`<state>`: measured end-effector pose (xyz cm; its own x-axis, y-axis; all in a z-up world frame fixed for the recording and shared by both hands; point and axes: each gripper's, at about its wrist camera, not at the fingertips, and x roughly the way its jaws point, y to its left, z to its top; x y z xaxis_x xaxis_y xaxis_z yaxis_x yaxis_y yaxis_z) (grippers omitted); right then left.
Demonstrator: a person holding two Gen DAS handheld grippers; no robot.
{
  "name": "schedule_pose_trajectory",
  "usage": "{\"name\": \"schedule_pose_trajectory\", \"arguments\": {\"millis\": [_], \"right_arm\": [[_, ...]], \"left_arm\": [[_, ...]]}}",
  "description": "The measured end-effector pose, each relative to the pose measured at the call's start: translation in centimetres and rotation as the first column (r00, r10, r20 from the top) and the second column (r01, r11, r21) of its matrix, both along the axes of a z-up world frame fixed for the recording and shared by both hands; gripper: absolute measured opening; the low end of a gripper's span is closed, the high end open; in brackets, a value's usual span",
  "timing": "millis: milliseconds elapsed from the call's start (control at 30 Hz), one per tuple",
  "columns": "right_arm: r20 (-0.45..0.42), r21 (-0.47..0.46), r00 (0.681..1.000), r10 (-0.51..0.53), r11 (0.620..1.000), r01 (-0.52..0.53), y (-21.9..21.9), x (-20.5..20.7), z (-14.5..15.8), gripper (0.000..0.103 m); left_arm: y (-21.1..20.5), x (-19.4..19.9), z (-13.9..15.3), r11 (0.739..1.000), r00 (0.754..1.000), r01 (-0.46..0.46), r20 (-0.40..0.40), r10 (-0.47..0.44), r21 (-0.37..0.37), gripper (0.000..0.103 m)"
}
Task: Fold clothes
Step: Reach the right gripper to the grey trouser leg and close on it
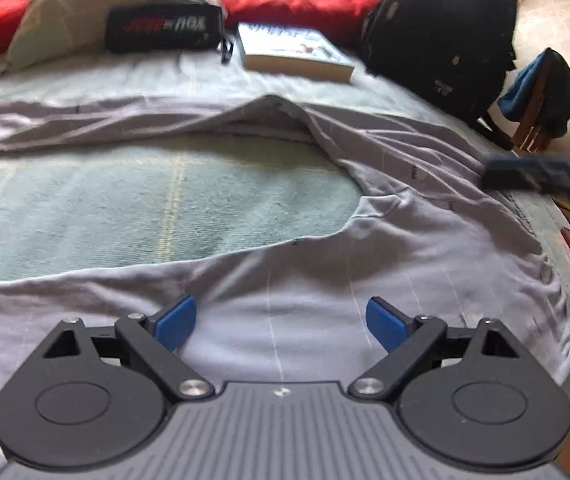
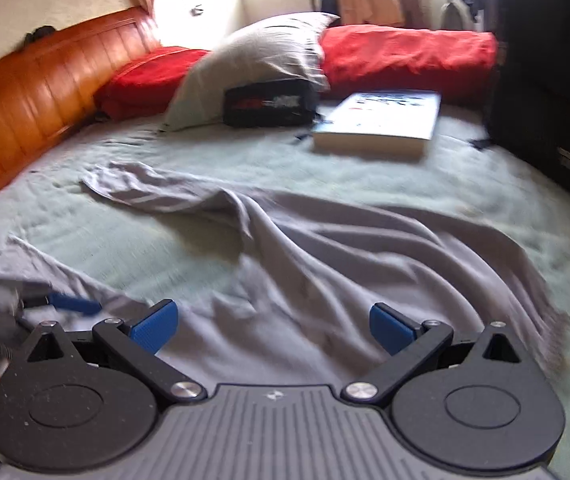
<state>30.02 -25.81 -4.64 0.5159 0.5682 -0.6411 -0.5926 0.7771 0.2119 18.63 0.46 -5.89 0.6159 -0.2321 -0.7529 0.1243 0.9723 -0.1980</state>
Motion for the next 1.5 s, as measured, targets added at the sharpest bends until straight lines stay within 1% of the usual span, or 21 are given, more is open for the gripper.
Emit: {"name": "schedule_pose_trajectory", "arguments": {"millis": [100,200,233,333,400,500,600,667,767,800,933,1033,1100,1200,1267,1400,1500], "right_arm": [[-0.025,0.007,0.998,0.049,0.999,-0.049,2.3,2.1,0.0,0.103],[-0.044,0.011,0.995,0.091,0.996,-0.09,4.5,4.2,0.0,0.103],[-0.051,0.011,0.993,0.103,0.995,-0.102,5.1,4.7,0.0,0.103],[-0.07,0.021,0.987,0.145,0.989,-0.144,6.8,6.4,-0.1,0.103],[-0.084,0.036,0.983,0.162,0.987,-0.16,7.9,7.5,-0.2,0.103],[-0.119,0.066,0.978,0.173,0.984,-0.167,9.4,9.5,-0.6,0.103],[-0.123,0.069,0.977,0.177,0.983,-0.169,10.3,11.3,-0.6,0.103],[-0.125,0.071,0.978,0.169,0.984,-0.161,9.8,12.5,-0.4,0.103],[-0.137,0.06,0.986,0.094,0.994,-0.086,7.3,15.1,-0.3,0.103],[-0.153,0.071,0.986,0.062,0.996,-0.052,5.9,15.8,-0.4,0.103],[-0.227,0.117,0.972,-0.064,0.989,0.092,0.0,18.6,-1.2,0.103],[-0.259,0.142,0.96,-0.106,0.979,0.147,-3.6,19.6,-2.0,0.103],[-0.291,0.156,0.95,-0.114,0.974,0.165,-5.4,20.2,-2.8,0.103],[-0.329,0.15,0.934,-0.137,0.969,0.195,-6.8,21.0,-4.5,0.103],[-0.348,0.173,0.927,-0.137,0.963,0.208,-7.4,21.2,-5.5,0.103],[-0.342,0.208,0.932,-0.119,0.958,0.199,-7.7,20.8,-5.4,0.103],[-0.371,0.251,0.927,-0.051,0.956,0.153,-7.5,20.7,-5.2,0.103]], "left_arm": [[0.2,-1.3,0.7,0.997,1.0,-0.011,0.025,0.009,0.081,0.092],[0.9,-2.4,1.3,0.984,0.998,-0.04,0.055,0.031,0.176,0.092],[1.5,-2.5,1.2,0.981,0.998,-0.057,0.05,0.049,0.186,0.092],[3.7,-2.2,0.2,0.98,0.994,-0.111,0.007,0.112,0.163,0.092],[4.7,-2.3,-0.4,0.984,0.991,-0.129,0.001,0.13,0.125,0.093],[5.5,-2.4,-0.8,0.987,0.991,-0.132,0.007,0.132,0.088,0.096],[5.4,-2.2,-0.9,0.988,0.992,-0.125,0.008,0.124,0.096,0.097],[5.4,-2.3,-0.8,0.988,0.992,-0.123,0.012,0.122,0.097,0.097],[5.2,-2.4,-0.4,0.988,0.992,-0.122,0.026,0.12,0.096,0.097],[5.1,-2.5,-0.2,0.988,0.993,-0.12,0.033,0.118,0.095,0.097],[4.4,-2.6,0.6,0.991,0.993,-0.102,0.06,0.097,0.089,0.097],[3.5,-2.4,0.9,0.992,0.995,-0.083,0.065,0.077,0.098,0.097],[2.9,-2.3,0.9,0.992,0.996,-0.072,0.061,0.065,0.107,0.097],[2.1,-2.1,0.7,0.99,0.997,-0.068,0.046,0.063,0.12,0.097],[1.7,-2.1,0.8,0.99,0.997,-0.061,0.046,0.056,0.126,0.097],[1.1,-2.3,1.1,0.99,0.998,-0.047,0.056,0.04,0.13,0.097],[0.8,-2.2,1.1,0.991,0.998,-0.041,0.054,0.034,0.129,0.097]]}}
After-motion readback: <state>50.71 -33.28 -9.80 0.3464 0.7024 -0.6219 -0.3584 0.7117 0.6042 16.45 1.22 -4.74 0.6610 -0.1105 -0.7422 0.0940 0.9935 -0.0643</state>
